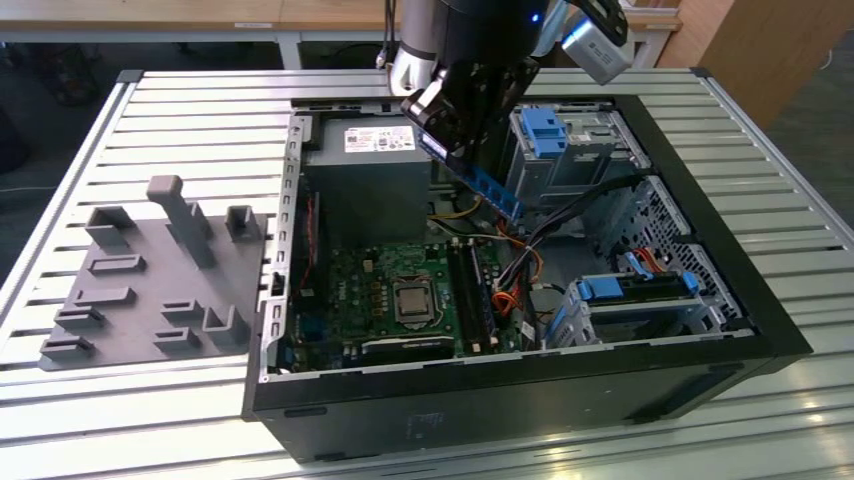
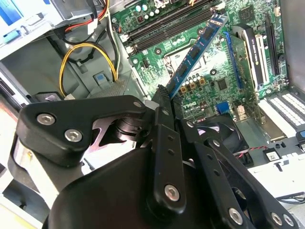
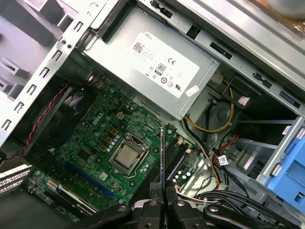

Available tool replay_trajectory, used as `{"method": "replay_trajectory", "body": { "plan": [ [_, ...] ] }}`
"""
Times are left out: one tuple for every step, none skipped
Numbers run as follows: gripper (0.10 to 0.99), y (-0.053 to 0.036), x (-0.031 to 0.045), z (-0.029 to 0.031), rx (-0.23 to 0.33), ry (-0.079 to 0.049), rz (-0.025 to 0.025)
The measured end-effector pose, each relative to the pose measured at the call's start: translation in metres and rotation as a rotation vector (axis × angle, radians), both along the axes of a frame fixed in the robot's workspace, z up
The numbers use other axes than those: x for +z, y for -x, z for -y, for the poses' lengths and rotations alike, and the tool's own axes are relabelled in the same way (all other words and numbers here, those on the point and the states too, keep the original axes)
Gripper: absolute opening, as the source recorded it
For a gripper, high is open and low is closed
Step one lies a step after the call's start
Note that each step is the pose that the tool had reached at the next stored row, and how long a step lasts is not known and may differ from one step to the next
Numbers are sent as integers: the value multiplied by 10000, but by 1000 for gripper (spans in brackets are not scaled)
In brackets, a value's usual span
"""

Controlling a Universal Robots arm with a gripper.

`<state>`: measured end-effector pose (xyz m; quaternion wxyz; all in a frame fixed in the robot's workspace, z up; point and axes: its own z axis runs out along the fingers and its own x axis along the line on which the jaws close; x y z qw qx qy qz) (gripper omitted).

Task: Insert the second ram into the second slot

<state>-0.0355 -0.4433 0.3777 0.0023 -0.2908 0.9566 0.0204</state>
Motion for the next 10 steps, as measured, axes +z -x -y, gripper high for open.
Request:
{"method": "replay_trajectory", "body": {
  "plan": [
    [137,0,0,0,-20,0,0],
    [137,0,0,0,-41,0,0],
    [137,0,0,0,-60,0,0],
    [137,0,0,0,-79,0,0],
    [137,0,0,0,-97,0,0],
    [137,0,0,0,-114,0,0],
    [137,0,0,0,-130,0,0],
    [137,0,0,0,-146,0,0],
    [137,0,0,0,-163,0,0],
    [137,0,0,0,-178,-1,0]
  ]
}}
